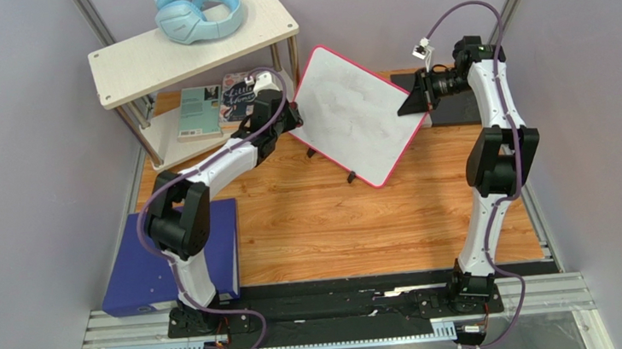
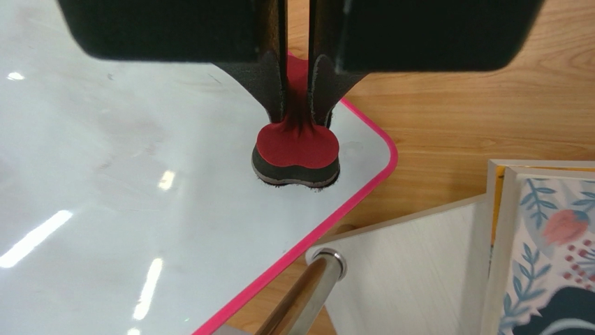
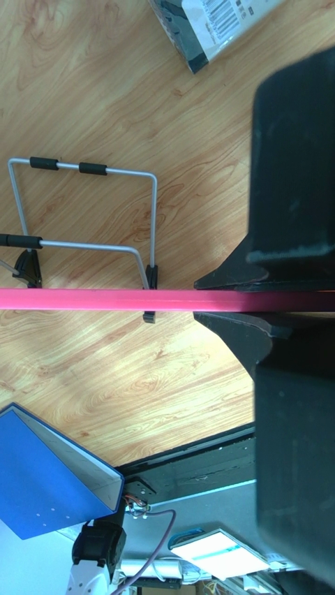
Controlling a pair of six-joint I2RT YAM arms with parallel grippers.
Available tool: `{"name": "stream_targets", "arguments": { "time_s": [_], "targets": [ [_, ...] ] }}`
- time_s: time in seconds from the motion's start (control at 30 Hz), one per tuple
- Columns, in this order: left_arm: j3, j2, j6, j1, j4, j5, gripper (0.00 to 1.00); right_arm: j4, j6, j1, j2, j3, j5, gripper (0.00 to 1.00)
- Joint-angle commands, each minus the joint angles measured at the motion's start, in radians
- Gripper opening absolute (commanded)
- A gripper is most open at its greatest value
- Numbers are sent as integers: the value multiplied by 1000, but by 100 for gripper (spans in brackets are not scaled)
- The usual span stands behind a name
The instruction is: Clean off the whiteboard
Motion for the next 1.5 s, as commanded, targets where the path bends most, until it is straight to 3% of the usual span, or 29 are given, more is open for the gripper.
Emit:
{"name": "stream_targets", "arguments": {
  "time_s": [0.0, 0.2, 0.53, 0.83, 1.47],
  "targets": [
    [-38, -130, 67, -6, -20, 4, 0, -208, -43, 61, 83, 60, 133, 3],
    [-57, -144, 122, -12, -12, 4, 0, -196, 37, 62, 100, 91, 133, 0],
    [-94, -149, 151, -29, 5, 44, 0, -96, 108, 50, 51, -69, 208, 0],
    [-127, -147, 162, -38, 13, 54, 0, -53, 83, -22, -50, -108, 38, 0],
    [-177, -147, 194, -55, 16, 48, 0, 116, 214, -120, -154, -194, -38, 0]
  ]
}}
